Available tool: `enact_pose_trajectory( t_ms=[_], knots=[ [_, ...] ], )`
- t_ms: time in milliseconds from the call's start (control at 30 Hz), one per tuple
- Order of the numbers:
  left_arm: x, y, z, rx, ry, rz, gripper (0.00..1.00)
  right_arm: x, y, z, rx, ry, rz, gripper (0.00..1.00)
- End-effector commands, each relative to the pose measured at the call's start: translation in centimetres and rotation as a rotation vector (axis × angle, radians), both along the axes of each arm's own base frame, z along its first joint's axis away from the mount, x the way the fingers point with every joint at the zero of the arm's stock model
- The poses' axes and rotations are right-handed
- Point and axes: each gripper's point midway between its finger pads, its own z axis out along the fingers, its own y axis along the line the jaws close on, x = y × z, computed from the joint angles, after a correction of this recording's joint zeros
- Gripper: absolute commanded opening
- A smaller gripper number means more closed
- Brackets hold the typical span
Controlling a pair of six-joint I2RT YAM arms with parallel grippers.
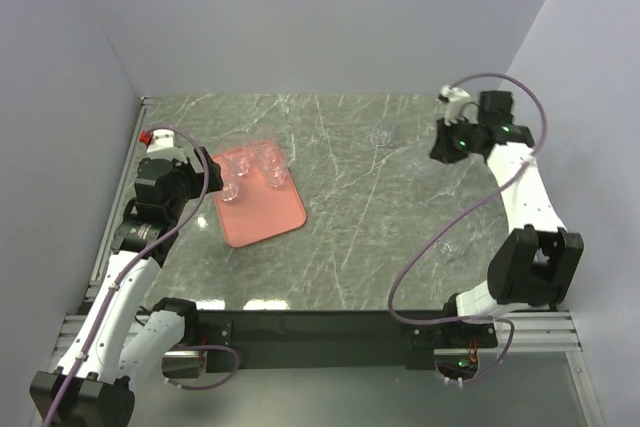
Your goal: Place the glasses into the tray
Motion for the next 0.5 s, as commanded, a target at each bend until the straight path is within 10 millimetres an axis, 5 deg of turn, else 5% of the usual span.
enact_pose_trajectory(
  t_ms=[0, 200, 333, 467],
  knots=[
    [0.1, 0.5, 2.1, 0.009, -0.090, 0.025, 0.94, 1.8, 6.1, 2.3, 0.041, -0.036, 0.152, 0.00],
    [0.0, 1.1, 2.5, 0.015, -0.109, 0.053, 0.93, 3.3, 15.5, 2.7, 0.031, -0.020, 0.368, 0.00],
    [-0.2, 1.6, 2.9, 0.023, -0.129, 0.075, 0.94, 2.3, 23.4, 2.4, 0.013, -0.007, 0.529, 0.00],
    [-0.6, 2.2, 3.5, 0.030, -0.159, 0.103, 0.94, 2.3, 29.5, 0.3, 0.019, 0.038, 0.605, 0.00]
  ],
)
